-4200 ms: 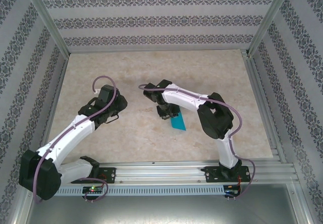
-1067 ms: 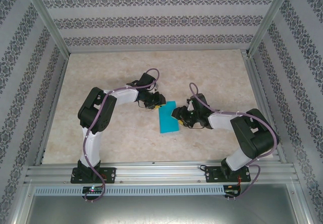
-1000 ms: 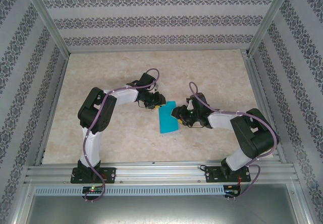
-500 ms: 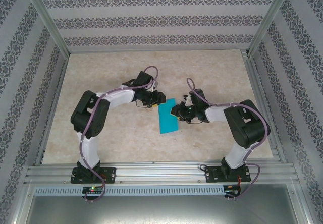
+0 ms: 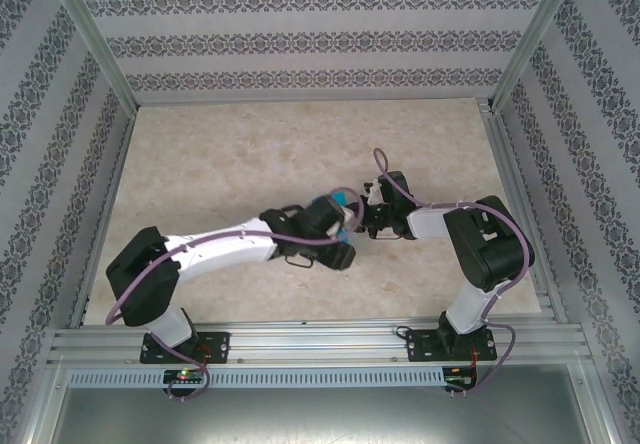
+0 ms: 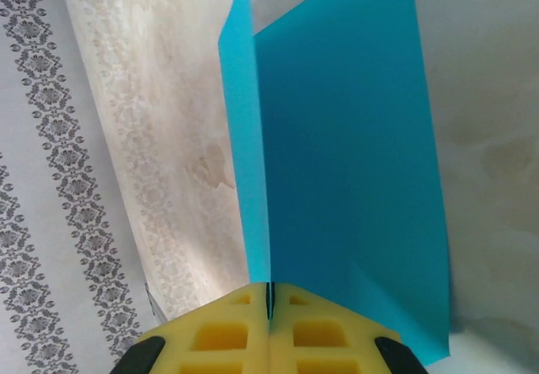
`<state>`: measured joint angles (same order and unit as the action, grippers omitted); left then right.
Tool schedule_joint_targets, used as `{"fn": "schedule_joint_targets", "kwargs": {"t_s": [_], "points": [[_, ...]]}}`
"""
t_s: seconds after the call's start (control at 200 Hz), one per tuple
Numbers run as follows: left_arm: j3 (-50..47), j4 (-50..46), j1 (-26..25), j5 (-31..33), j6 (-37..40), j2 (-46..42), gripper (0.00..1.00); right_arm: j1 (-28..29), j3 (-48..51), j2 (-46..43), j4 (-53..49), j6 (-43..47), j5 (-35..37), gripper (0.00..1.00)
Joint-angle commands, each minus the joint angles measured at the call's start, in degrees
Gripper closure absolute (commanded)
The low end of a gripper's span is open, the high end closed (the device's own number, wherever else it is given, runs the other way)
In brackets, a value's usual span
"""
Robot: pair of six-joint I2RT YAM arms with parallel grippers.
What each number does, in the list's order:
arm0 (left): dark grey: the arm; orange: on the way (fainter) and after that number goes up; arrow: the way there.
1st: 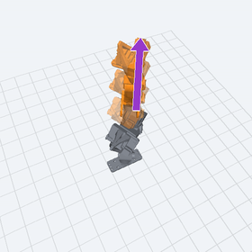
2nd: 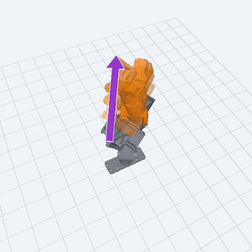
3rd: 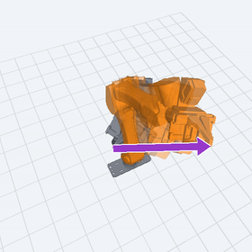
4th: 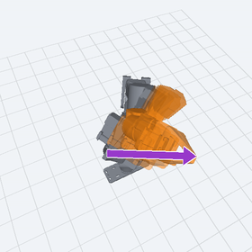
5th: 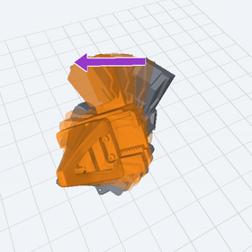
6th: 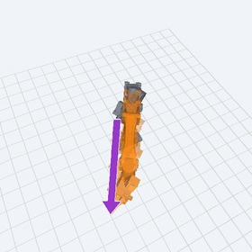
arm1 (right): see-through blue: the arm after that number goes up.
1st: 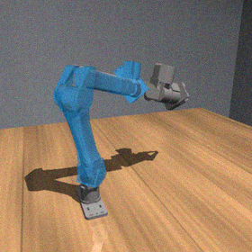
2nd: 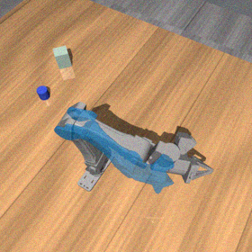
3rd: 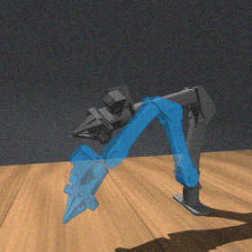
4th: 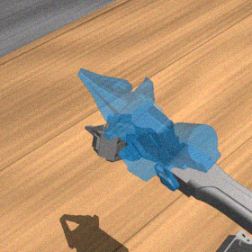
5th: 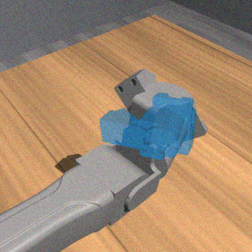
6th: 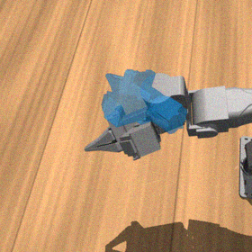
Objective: Fold a paper plane with a square sheet of paper (pick it up from the middle)
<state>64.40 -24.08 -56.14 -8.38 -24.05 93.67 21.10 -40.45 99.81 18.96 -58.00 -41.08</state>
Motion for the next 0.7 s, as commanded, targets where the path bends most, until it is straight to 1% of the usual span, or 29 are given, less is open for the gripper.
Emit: {"fn": "schedule_joint_targets", "kwargs": {"t_s": [0.0, 0.135, 0.255, 0.36, 0.51, 0.615, 0.659, 0.699], "points": [[3.3, -6.3, -5.1, 16.4, 6.0, 3.7, 0.39, -0.6, 0.2, 0.3, 1.5, -0.9, -1.3, 0.95], [4.0, -6.8, -7.2, 22.2, 6.5, 5.9, 0.37, -0.6, 0.1, 0.7, 1.1, -0.8, -1.5, 0.94], [4.7, -5.2, -7.9, 25.7, 7.5, 7.2, 0.35, -0.6, 0.2, 1.3, 1.1, -0.8, -1.8, 0.93], [6.7, -5.5, -7.9, 27.8, 8.7, 9.8, 0.35, -0.6, 0.2, 1.6, 1.2, -0.9, -2.1, 0.93], [8.1, -5.1, -8.1, 28.5, 9.6, 11.5, 0.37, -0.6, 0.0, 1.4, 0.7, -0.8, -2.0, 0.92], [8.0, -4.9, -8.1, 29.1, 9.3, 11.2, 0.41, -0.6, 0.0, 1.3, 0.0, -0.4, -1.6, 0.92], [7.7, -4.9, -8.1, 29.7, 9.0, 10.9, 0.45, -0.6, 0.0, 1.3, 0.0, -0.4, -1.7, 0.91], [7.5, -4.8, -8.1, 30.2, 8.9, 10.5, 0.52, -0.6, -0.1, 1.3, -0.1, -0.4, -1.8, 0.91]]}}
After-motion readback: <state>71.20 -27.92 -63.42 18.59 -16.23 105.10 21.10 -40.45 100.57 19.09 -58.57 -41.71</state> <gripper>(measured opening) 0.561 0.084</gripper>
